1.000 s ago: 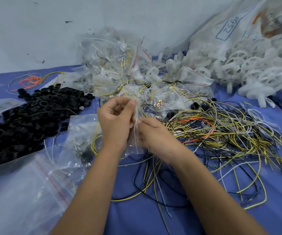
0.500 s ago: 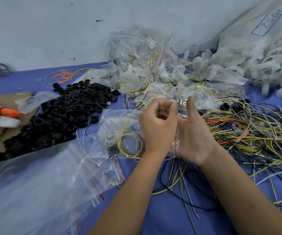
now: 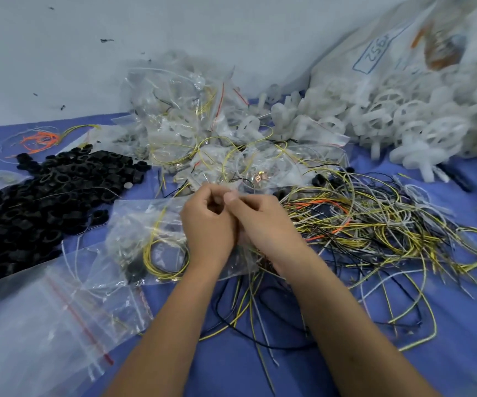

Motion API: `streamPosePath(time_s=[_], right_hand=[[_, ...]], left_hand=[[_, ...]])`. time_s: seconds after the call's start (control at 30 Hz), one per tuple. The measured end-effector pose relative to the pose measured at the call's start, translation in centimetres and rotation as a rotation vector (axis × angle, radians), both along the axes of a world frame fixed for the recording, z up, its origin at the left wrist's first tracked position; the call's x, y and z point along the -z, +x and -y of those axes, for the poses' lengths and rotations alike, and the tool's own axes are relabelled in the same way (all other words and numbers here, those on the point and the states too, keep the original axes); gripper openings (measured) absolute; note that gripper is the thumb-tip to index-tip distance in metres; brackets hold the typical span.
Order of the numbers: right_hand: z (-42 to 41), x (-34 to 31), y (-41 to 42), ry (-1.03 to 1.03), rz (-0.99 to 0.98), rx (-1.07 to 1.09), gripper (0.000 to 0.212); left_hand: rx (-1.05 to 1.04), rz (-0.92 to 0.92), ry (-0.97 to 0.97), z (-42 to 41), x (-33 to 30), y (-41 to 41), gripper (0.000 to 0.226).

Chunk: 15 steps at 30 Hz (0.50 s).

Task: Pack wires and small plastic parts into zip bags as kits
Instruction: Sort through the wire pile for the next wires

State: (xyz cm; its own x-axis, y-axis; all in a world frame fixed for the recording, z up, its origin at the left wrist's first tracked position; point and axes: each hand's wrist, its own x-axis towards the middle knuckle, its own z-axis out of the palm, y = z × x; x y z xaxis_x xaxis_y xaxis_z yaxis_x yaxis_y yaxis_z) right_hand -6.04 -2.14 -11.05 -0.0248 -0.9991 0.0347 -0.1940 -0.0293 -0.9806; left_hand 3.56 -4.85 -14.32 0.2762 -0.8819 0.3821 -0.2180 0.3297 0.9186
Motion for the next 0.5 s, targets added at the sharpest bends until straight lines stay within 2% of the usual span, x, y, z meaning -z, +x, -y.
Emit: streamPosePath(time_s=[0.07,0.2,0.3,0.43,0.5], right_hand=[[-0.5,-0.6,-1.5,-0.06,-0.129,0.002,0.033],[-1.8,-1.9,-6.2,-0.087,-0.2,0.062,0.024],[-2.6,-3.0,-11.2,-0.164,-0.407,0.268,0.023],[-3.1,-3.1,-17.0,-0.199,-0.671,0.709,0.022],[-3.2,-2.7,-18.4,-0.124,-0.814,0.719,0.021]], left_hand=[[0.011,0.054,0.007,-0.2,-0.2,-0.2,0.019],[0.038,0.185,-0.075,-1.2,-1.4,-1.5,0.011],[0.101,0.333,-0.163,-1.9,-2.5,-3.5,0.008],[0.242,0.621,-0.26,-1.9,-4.0,-8.3,0.004],[0.307,0.705,-0.318,-1.5,-4.7,-11.0,0.007]])
